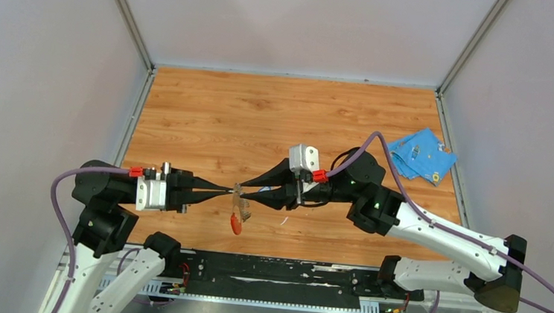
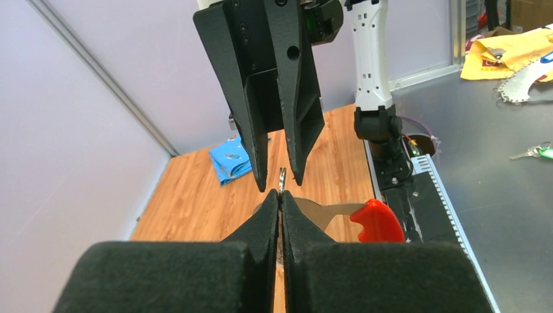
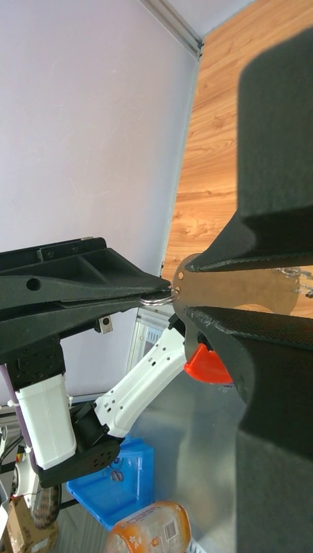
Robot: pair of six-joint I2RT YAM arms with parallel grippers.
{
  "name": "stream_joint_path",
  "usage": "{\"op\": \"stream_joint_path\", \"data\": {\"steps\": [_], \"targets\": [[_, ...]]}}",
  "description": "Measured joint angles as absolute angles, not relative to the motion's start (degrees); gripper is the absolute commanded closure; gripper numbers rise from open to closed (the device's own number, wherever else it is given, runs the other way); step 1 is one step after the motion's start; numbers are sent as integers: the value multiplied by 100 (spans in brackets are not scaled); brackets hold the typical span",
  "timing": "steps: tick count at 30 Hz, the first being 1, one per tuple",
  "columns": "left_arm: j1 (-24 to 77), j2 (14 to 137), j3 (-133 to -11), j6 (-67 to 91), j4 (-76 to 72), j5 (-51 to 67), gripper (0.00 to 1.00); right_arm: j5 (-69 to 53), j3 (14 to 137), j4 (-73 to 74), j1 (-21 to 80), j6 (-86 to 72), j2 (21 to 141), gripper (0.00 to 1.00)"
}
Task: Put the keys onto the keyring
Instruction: Adjust the keyring.
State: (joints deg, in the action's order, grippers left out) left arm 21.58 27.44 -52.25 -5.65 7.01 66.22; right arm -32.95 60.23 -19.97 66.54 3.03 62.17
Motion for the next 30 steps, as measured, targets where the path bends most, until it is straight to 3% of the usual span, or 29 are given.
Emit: {"op": "stream_joint_path", "data": {"steps": [7, 14, 20, 23, 26, 27, 29, 30], "targets": [[2158, 2703, -5129, -384, 526, 6514, 100, -3249, 6025, -2038, 6692, 301, 6320, 65], [2158, 2672, -5092, -279, 480, 6438, 100, -3216, 6025, -2182, 6751, 281, 6324, 66], [2158, 2655, -5061, -257, 471, 6386, 100, -3157, 6047, -2366, 6779, 215, 6449, 75], [2158, 2650, -5041, -255, 471, 6383, 100, -3140, 6049, -2364, 6792, 183, 6499, 98], [2154, 2644, -5011, -233, 467, 6361, 100, -3068, 6136, -2215, 6792, 174, 6517, 100], [2154, 2644, -5011, -235, 475, 6355, 95, -3028, 6180, -2117, 6794, 176, 6519, 100], [2156, 2646, -5028, -373, 593, 6364, 69, -2919, 6318, -1815, 6814, 198, 6519, 100], [2156, 2652, -5061, -548, 766, 6368, 60, -2840, 6418, -1575, 6818, 220, 6521, 100]]}}
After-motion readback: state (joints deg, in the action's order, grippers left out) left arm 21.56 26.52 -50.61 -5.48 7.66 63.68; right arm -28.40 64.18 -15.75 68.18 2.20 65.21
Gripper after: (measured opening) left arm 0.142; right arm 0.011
